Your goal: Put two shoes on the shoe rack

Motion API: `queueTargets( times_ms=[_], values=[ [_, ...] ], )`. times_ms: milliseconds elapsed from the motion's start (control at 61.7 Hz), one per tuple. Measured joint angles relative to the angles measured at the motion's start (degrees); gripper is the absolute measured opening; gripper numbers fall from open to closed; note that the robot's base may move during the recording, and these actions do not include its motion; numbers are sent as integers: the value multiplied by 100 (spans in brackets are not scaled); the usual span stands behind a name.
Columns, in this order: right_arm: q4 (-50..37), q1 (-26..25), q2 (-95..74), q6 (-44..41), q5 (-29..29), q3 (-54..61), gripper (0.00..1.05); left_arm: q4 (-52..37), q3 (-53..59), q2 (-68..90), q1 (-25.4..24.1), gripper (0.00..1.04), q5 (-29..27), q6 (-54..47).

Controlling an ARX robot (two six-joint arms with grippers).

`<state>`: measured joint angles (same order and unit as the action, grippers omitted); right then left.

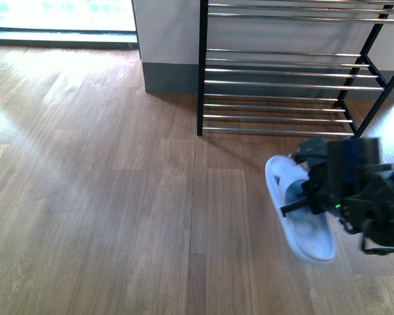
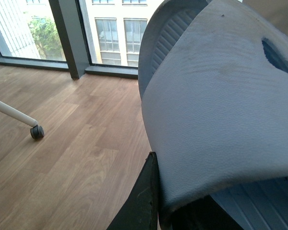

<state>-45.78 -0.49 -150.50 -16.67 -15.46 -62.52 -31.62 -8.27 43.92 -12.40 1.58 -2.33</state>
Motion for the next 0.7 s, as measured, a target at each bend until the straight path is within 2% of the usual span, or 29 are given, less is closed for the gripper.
queueTargets(
  times_ms=[162, 211, 292, 421, 599, 697],
  values=[
    [-225, -225, 2820, -166, 2, 2118, 2, 0, 0, 0, 0, 2, 0, 0],
    [-42, -293, 4068, -249, 42, 2778, 2, 0, 0, 0, 0, 2, 0, 0],
    [503, -264, 5348, -302, 133, 3263, 2, 0, 0, 0, 0, 2, 0, 0],
    [1550, 151, 7626, -365, 177, 3724, 2, 0, 0, 0, 0, 2, 0, 0],
    [2557, 839, 9416, -254, -68, 4299, 2, 0, 0, 0, 0, 2, 0, 0],
    [2697, 1038, 9965, -219, -138, 4533, 2, 0, 0, 0, 0, 2, 0, 0]
  ],
)
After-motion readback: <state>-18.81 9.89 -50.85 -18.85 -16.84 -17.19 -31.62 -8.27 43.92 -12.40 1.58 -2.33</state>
